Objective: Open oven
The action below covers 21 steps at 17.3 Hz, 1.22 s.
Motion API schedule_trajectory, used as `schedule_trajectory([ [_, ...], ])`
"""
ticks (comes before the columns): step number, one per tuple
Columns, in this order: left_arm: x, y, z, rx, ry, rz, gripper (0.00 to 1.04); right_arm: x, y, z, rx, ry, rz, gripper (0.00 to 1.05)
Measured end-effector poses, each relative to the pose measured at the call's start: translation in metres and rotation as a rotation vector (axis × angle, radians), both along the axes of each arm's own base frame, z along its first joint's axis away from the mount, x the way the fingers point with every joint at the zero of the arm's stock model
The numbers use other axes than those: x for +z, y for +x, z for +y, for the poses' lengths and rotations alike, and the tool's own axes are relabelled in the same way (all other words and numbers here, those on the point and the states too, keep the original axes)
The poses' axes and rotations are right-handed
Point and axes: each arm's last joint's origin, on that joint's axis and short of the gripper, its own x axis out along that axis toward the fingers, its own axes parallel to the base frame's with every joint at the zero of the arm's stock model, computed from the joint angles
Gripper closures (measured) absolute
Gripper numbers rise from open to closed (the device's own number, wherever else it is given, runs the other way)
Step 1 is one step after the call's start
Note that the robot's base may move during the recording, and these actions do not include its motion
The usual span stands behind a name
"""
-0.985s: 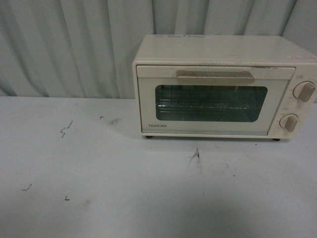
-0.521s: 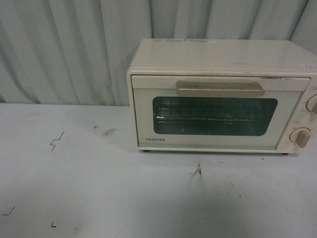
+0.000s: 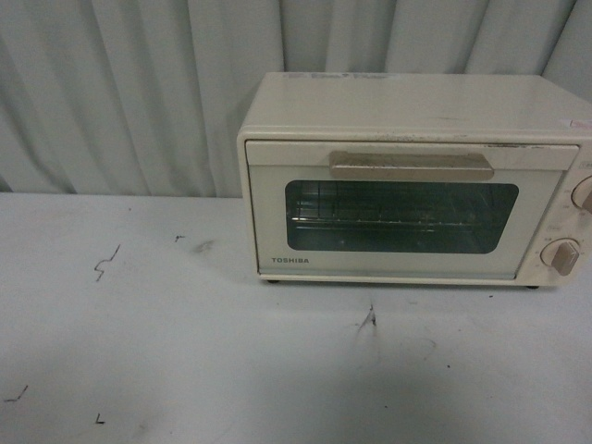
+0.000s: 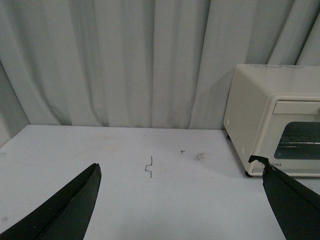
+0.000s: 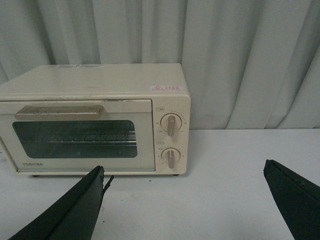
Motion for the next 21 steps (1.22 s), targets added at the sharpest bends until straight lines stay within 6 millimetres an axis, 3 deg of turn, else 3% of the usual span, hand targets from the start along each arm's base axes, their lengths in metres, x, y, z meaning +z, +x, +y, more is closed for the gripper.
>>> schedule_trajectory([
  [7, 0.000, 0.000, 0.000, 0.000, 0.000, 0.000, 0.07, 0.000, 0.000, 0.000, 0.000, 0.000, 0.000, 0.06],
  [8, -0.001, -0.001, 0.000, 0.006, -0.021, 0.107, 0.07, 0.000, 0.000, 0.000, 0.000, 0.000, 0.000, 0.06],
  [9, 0.002, 0.000, -0.002, 0.017, -0.083, 0.320, 0.07, 0.000, 0.000, 0.000, -0.001, 0.000, -0.001, 0.06],
  [10, 0.013, 0.004, -0.003, 0.027, -0.142, 0.463, 0.07, 0.000, 0.000, 0.000, 0.001, 0.000, -0.001, 0.06],
  [13, 0.049, 0.035, -0.010, -0.022, -0.276, 0.375, 0.07, 0.000, 0.000, 0.000, 0.000, 0.000, 0.000, 0.06],
  [14, 0.049, 0.048, -0.015, -0.043, -0.298, 0.371, 0.07, 0.000, 0.000, 0.000, 0.000, 0.000, 0.000, 0.06],
  [16, 0.035, 0.081, -0.029, -0.090, -0.332, 0.416, 0.07, 0.000, 0.000, 0.000, 0.000, 0.000, 0.000, 0.06],
  [19, 0.005, 0.136, -0.080, -0.214, -0.422, 0.483, 0.07, 0.000, 0.000, 0.000, 0.000, 0.000, 0.000, 0.06],
  [21, -0.021, 0.137, -0.109, -0.271, -0.478, 0.578, 0.07, 0.000, 0.000, 0.000, 0.000, 0.000, 0.000, 0.06],
])
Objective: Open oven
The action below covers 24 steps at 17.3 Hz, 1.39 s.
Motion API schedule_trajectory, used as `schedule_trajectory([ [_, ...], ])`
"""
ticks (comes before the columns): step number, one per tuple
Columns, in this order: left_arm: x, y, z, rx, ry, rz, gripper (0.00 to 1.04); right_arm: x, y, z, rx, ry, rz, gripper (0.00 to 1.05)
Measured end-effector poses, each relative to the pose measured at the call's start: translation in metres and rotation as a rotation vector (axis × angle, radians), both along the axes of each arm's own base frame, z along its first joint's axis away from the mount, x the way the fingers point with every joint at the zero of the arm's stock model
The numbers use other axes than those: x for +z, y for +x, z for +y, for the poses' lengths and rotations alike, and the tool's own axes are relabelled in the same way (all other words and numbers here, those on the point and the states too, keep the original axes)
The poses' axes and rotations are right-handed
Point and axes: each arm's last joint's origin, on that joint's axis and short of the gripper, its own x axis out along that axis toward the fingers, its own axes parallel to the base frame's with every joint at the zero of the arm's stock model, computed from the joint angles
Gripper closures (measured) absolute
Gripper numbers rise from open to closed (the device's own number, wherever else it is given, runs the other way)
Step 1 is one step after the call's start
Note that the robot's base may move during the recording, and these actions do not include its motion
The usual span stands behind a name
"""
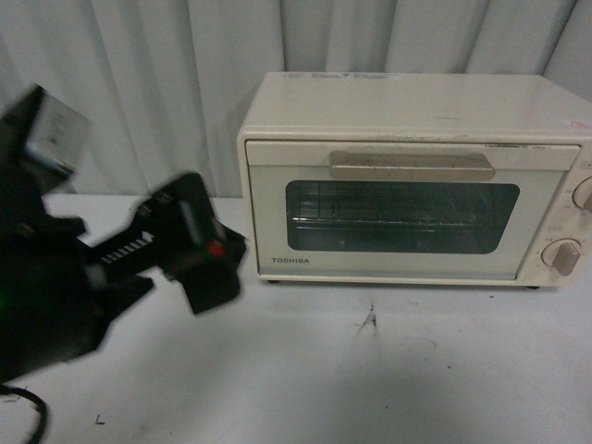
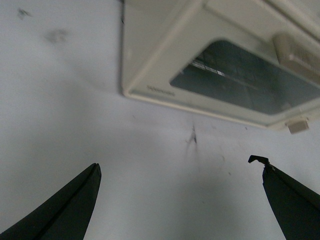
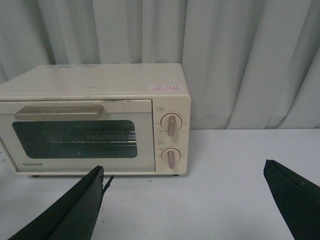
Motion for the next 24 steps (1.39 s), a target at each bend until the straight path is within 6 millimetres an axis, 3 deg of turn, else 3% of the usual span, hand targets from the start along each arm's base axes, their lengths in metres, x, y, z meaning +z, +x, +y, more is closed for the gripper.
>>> schedule_trajectory([
  [2, -0.017, -0.005, -0.034, -0.055, -0.078, 0.052, 0.07, 0.000, 0.000, 0.000, 0.000, 0.000, 0.000, 0.06],
  [6, -0.037, -0.010, -0.060, -0.068, -0.160, 0.124, 0.07, 0.000, 0.000, 0.000, 0.000, 0.000, 0.000, 0.06],
  [16, -0.080, 0.026, -0.080, 0.069, -0.373, 0.270, 0.07, 0.000, 0.000, 0.000, 0.000, 0.000, 0.000, 0.06],
  [24, -0.106, 0.034, -0.069, 0.145, -0.517, 0.344, 0.07, 0.000, 0.000, 0.000, 0.000, 0.000, 0.000, 0.06],
])
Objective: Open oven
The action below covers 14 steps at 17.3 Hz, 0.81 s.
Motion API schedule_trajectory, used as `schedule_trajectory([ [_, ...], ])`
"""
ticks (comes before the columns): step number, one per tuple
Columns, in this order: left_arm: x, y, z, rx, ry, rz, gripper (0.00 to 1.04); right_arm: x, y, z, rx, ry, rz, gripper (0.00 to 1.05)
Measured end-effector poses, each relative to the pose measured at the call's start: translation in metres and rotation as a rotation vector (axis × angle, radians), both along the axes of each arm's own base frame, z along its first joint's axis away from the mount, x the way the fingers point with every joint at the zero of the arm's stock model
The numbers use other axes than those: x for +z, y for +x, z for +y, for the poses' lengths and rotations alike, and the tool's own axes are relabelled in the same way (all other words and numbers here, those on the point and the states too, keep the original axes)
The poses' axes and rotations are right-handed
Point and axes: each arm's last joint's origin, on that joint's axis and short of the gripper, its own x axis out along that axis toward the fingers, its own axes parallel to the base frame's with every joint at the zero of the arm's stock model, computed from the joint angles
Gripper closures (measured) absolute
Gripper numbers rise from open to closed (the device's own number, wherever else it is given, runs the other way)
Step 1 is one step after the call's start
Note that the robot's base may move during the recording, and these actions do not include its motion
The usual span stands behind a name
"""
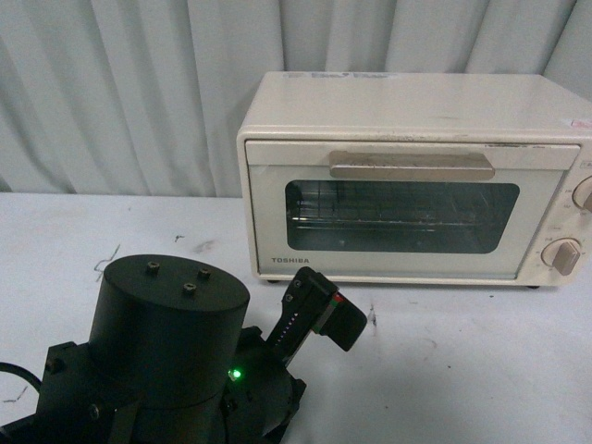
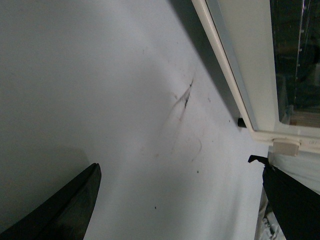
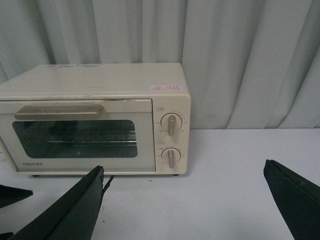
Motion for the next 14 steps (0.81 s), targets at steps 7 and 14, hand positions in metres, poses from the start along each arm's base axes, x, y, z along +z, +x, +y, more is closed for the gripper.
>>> schedule_trajectory([
  [7, -0.0058, 0.0005, 0.0024, 0.021, -0.069, 0.032, 0.07, 0.0000, 0.0000, 0.0000, 0.000, 0.000, 0.000, 0.06],
  [14, -0.0048, 0.0001, 0.0026, 0.016, -0.066, 0.028, 0.07, 0.0000, 0.0000, 0.0000, 0.000, 0.000, 0.000, 0.06],
])
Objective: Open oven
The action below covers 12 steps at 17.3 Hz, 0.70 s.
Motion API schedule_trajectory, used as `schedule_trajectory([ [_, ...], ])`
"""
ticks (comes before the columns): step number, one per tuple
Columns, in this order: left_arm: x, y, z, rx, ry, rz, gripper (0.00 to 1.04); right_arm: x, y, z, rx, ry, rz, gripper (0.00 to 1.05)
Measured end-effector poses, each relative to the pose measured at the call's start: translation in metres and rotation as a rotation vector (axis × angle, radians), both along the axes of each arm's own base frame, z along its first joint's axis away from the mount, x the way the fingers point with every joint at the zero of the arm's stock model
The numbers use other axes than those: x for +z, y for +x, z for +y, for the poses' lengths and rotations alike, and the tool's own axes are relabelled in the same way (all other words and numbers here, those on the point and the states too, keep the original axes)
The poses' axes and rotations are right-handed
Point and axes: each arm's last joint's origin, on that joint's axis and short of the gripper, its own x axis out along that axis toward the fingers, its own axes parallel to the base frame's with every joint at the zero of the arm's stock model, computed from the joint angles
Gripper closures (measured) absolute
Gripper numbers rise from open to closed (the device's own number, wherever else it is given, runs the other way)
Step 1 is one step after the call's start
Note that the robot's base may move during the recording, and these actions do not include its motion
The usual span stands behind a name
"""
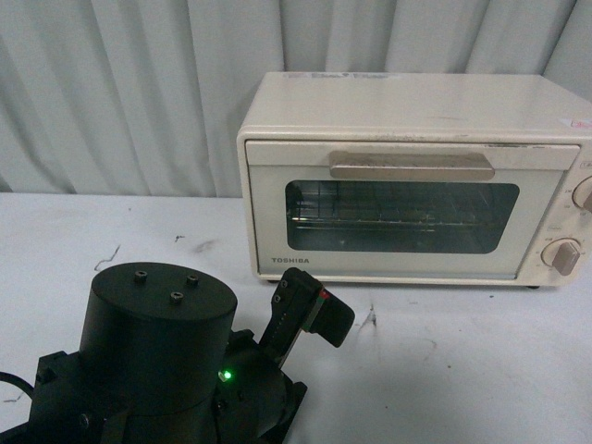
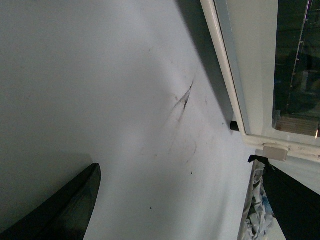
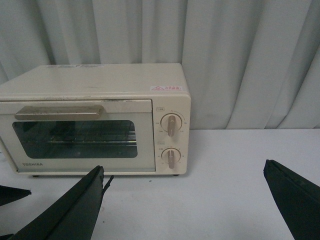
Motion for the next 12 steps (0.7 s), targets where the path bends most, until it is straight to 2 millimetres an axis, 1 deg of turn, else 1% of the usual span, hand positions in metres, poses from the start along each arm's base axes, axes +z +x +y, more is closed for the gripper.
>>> schedule_trajectory([
  [12, 0.0012, -0.0002, 0.0000, -0.013, 0.028, -0.011, 0.07, 0.0000, 0.0000, 0.0000, 0.000, 0.000, 0.000, 0.06],
])
